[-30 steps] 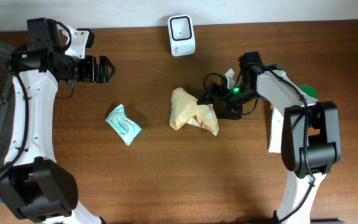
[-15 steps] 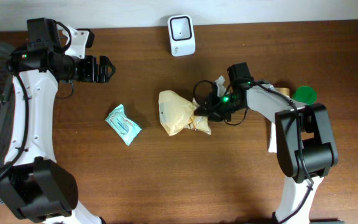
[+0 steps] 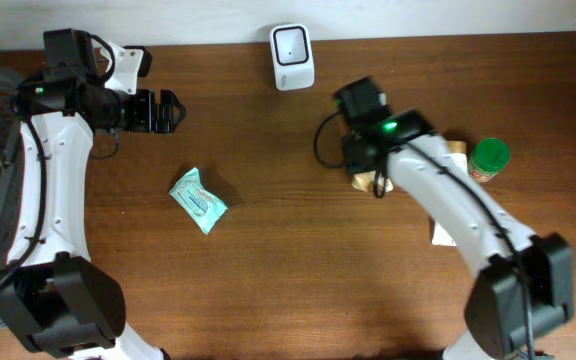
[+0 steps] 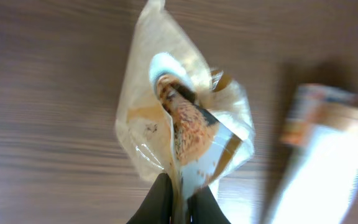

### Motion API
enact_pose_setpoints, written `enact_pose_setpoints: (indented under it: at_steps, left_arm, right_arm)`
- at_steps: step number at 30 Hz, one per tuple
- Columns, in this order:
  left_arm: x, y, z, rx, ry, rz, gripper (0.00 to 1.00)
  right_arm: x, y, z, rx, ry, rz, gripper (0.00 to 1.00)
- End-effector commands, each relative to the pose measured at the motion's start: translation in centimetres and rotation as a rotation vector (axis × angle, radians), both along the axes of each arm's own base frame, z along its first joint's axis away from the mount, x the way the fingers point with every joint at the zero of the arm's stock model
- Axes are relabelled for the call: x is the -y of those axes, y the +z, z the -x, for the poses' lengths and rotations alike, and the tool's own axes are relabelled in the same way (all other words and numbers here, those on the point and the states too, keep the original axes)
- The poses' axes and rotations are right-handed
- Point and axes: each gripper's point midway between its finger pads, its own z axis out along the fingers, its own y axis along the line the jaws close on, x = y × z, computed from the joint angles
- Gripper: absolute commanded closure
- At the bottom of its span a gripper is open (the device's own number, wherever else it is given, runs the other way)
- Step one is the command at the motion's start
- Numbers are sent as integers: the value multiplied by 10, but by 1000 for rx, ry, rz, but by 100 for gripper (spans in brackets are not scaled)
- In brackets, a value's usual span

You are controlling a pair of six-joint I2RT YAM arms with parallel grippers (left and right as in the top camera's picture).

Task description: Scan the item barcode

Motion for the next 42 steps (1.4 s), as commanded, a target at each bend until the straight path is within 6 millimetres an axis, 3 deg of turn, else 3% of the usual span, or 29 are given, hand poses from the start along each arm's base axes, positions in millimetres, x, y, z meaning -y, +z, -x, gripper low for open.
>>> enact_pose_setpoints:
  at_steps: [1,3,4,6,8,10,12,14,17,20,22,24,27,32,33,35,38,42]
  left_arm:
    - [2,-2,-2,-6,2,8,1]
    - [2,-2,-2,-6,2,8,1]
    - [2,-2,-2,-6,2,8,1]
    - [2,-2,-2,-6,2,8,1]
    - [2,-2,-2,-6,2,8,1]
    - [2,-2,-2,-6,2,8,1]
    - [2,-2,-2,-6,2,8,1]
    - [2,-2,-2,-6,2,8,1]
    - [2,-2,-2,-6,2,8,1]
    - [2,-2,-2,-6,2,8,1]
    - [2,-2,-2,-6,2,8,1]
    - [2,-2,-2,-6,2,8,1]
    - [2,-2,-2,-6,2,8,1]
    - [2,-2,-2,-6,2,8,1]
    - [2,-2,-2,-6,2,8,1]
    - [2,-2,-2,-6,2,8,1]
    - [2,-2,-2,-6,2,8,1]
    - [2,-2,-2,-6,2,8,1]
  right_arm:
    - [2,-9,-7,49,35,316,96]
    - [-28,-44,0,-8,118,356,96]
    - [-38,-50,3,-10,142,358,95]
    - [-99,-57,17,20,268,269,66]
    - [-138,-58,29,38,348,191,46]
    - [-178,-65,47,8,434,61,36]
    - [-189,-65,54,-40,459,-21,34]
    - [-186,-50,48,-66,442,-108,34]
    - [-164,-9,24,-117,368,-327,34]
    - [-123,6,9,-206,240,-485,49]
    - [-87,-4,10,-307,132,-553,59]
    - [-70,-17,11,-360,74,-549,59]
    - [-70,-41,11,-413,32,-543,60]
    - [-79,-114,17,-562,-45,-513,59]
    - [-84,-127,19,-579,-38,-505,55]
    - [-90,-132,18,-575,-22,-503,48]
    - [-90,-109,2,-518,18,-517,38]
    - [-68,-47,-22,-456,78,-516,35]
